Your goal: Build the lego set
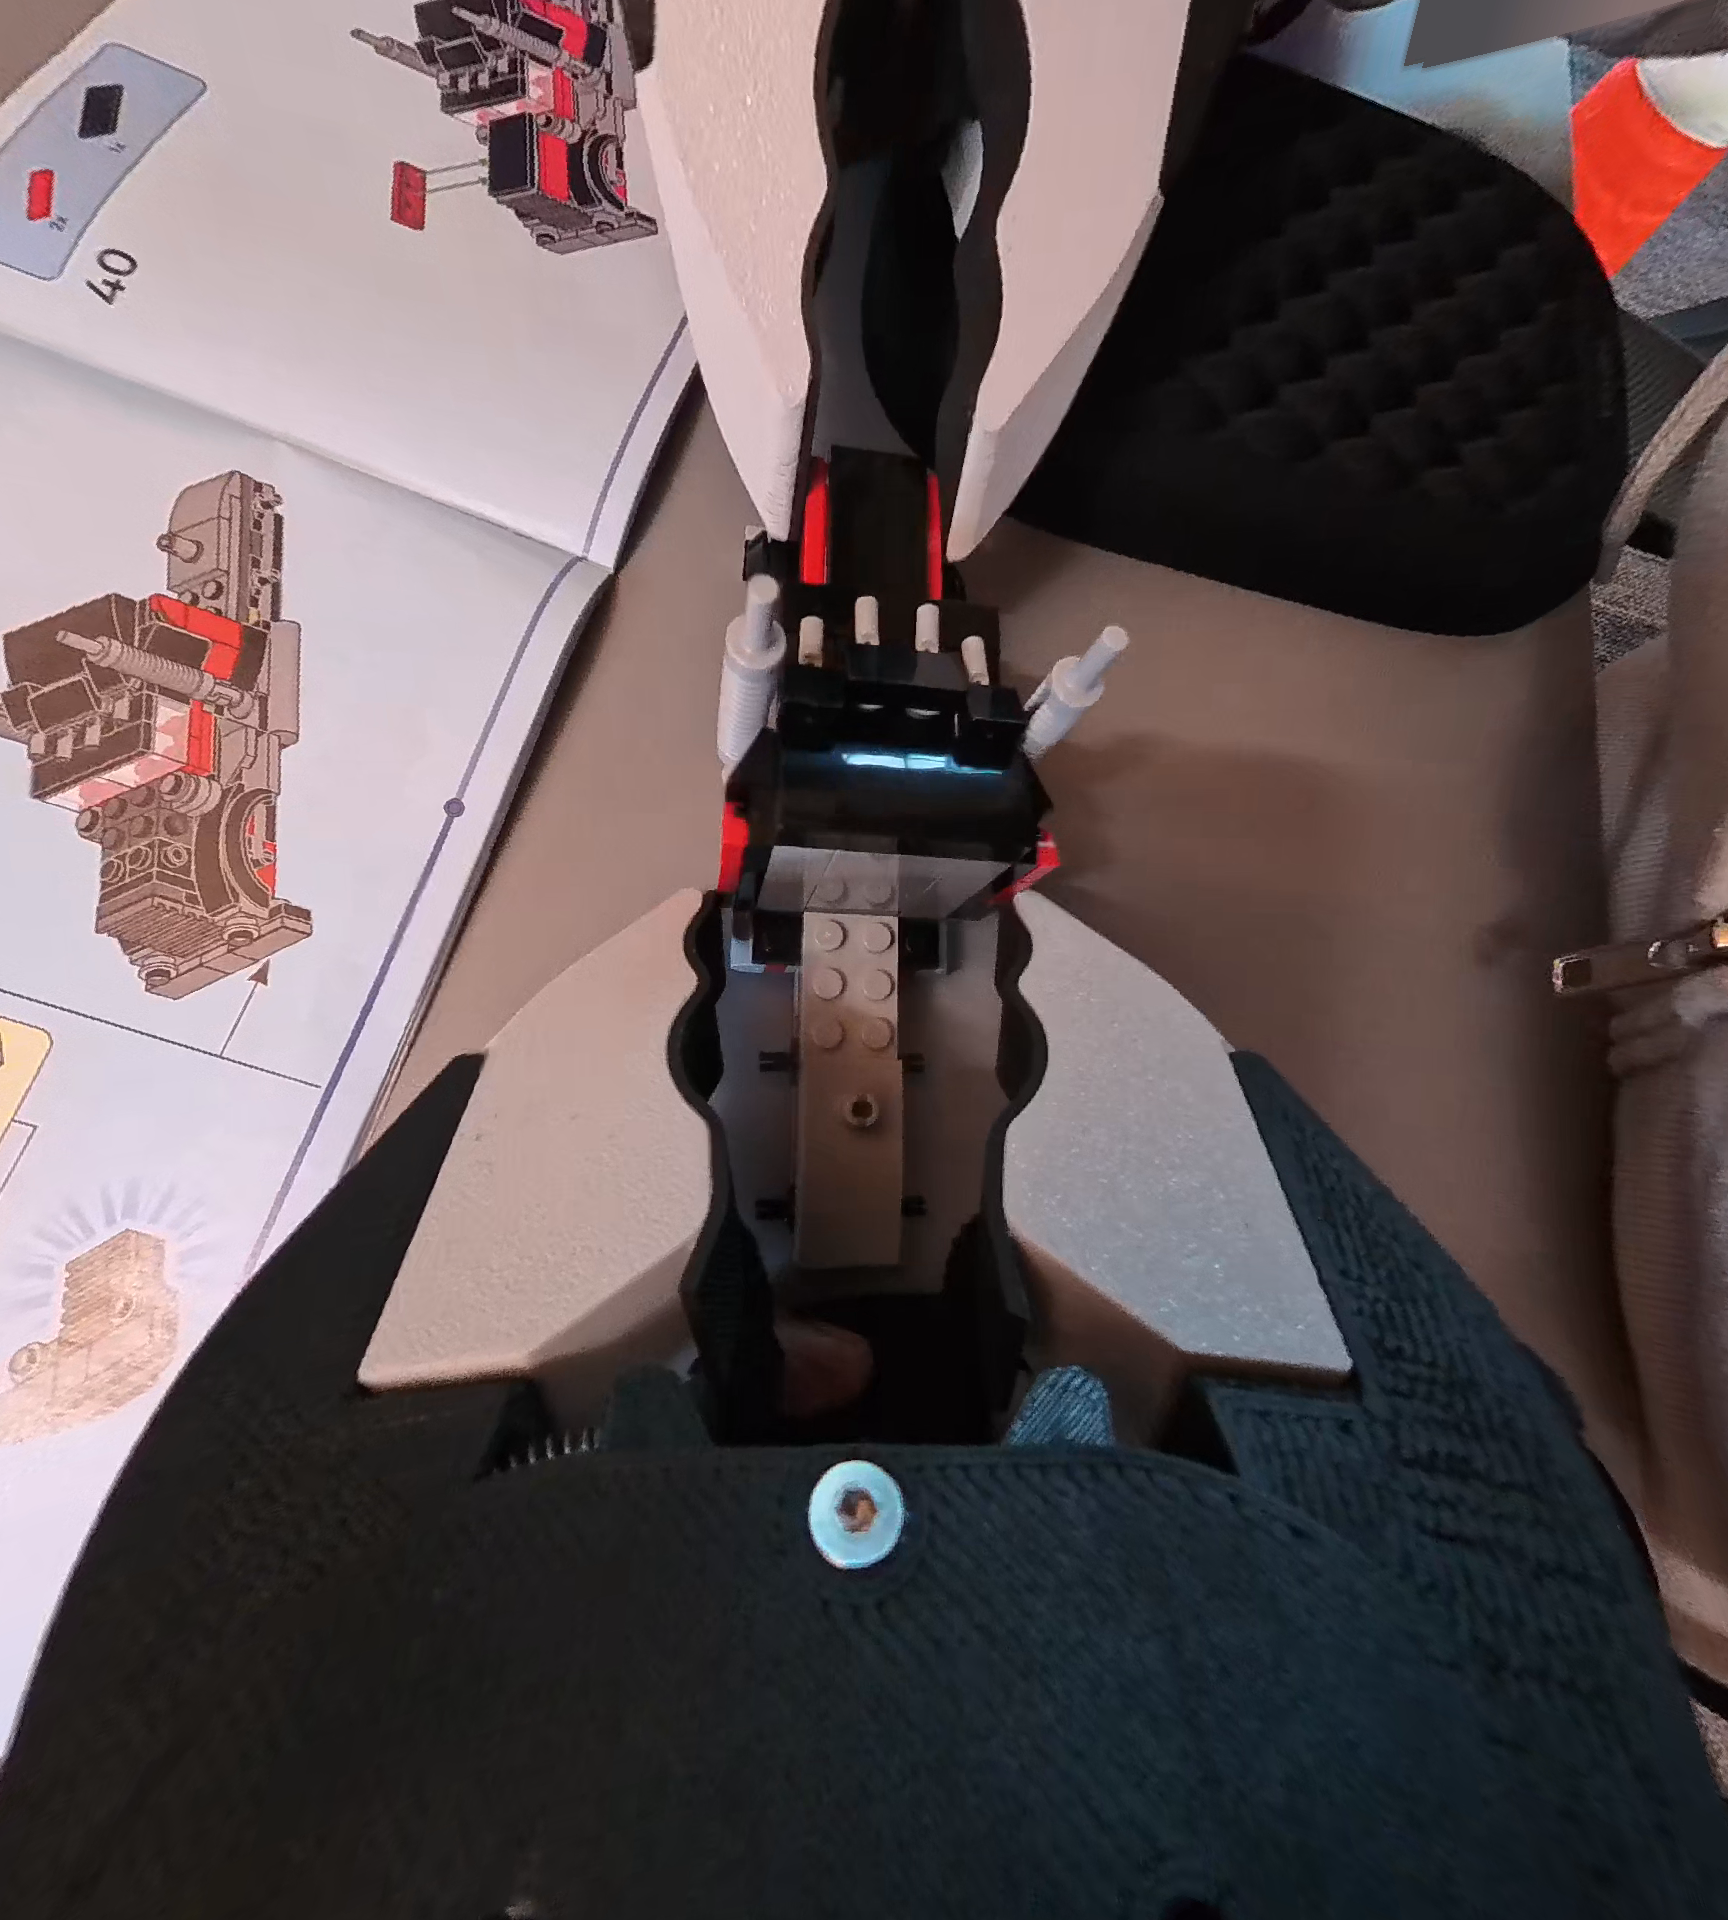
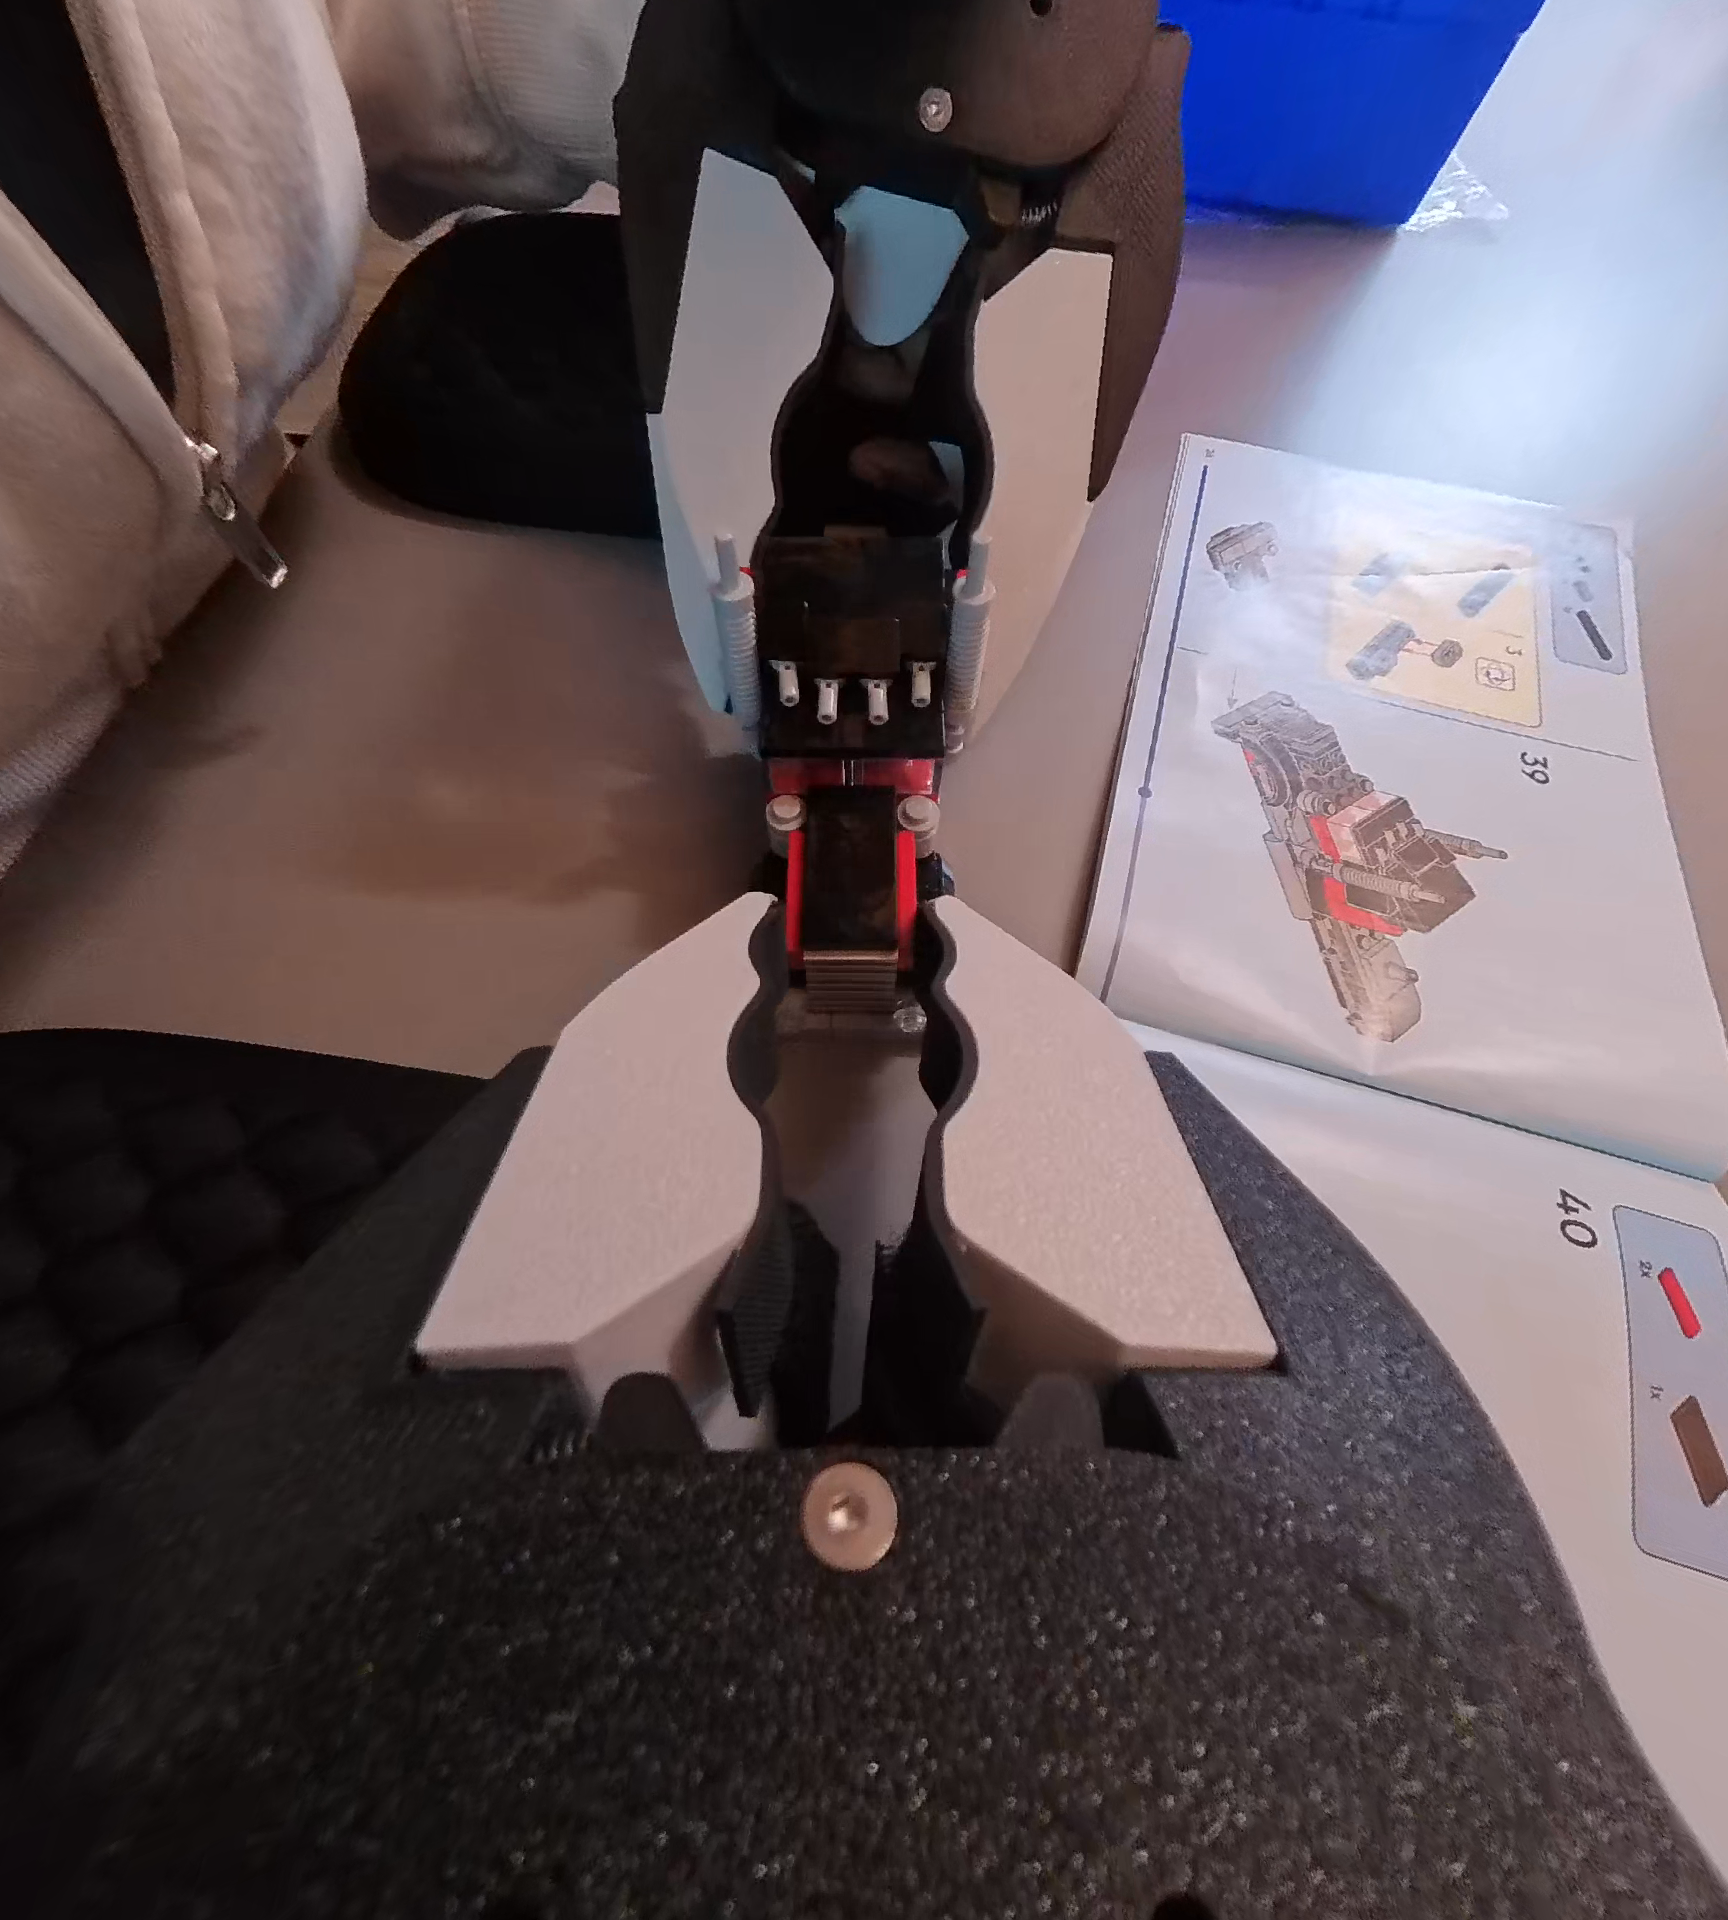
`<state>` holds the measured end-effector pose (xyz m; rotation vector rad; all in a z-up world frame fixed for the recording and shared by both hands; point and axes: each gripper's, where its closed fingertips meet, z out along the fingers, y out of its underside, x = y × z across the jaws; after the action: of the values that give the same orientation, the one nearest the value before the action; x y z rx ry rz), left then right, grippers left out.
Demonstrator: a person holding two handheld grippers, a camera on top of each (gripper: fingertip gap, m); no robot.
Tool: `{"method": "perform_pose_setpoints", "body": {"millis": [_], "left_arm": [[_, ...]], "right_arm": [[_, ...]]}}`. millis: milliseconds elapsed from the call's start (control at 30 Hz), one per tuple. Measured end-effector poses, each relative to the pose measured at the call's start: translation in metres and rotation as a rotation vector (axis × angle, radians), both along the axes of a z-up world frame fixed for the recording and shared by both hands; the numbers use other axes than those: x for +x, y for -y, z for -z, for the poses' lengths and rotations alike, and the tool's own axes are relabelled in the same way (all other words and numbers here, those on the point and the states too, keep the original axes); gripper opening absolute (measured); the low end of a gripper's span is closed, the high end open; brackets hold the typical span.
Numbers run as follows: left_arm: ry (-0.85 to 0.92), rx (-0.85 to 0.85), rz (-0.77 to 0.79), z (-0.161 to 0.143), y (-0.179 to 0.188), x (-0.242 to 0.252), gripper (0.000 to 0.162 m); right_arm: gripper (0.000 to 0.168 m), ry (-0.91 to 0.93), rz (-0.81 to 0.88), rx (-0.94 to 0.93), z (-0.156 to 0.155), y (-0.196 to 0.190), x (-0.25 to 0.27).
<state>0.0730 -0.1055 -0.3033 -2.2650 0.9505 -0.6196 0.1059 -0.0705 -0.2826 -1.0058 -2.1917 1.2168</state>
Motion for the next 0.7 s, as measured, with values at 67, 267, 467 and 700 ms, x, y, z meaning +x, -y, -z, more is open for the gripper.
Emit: {"method": "perform_pose_setpoints", "body": {"millis": [67, 267, 467, 700], "left_arm": [[0.002, -0.002, 0.002, -0.0001, 0.0003, 0.0001, 0.051], [0.013, -0.017, 0.004, -0.0002, 0.0006, 0.0004, 0.05], [0.016, -0.02, 0.004, -0.0001, 0.0006, 0.0006, 0.05], [0.019, -0.023, 0.008, 0.0, 0.0009, 0.0008, 0.05]], "right_arm": [[0.024, 0.0, -0.004, 0.001, 0.0, 0.0004, 0.0001], [0.027, 0.01, -0.012, -0.037, -0.0019, 0.0002, -0.0023], [0.024, -0.013, -0.046, -0.042, -0.0054, 0.0053, -0.0071], [0.024, 0.012, -0.056, -0.031, -0.0011, 0.007, -0.0082]]}}
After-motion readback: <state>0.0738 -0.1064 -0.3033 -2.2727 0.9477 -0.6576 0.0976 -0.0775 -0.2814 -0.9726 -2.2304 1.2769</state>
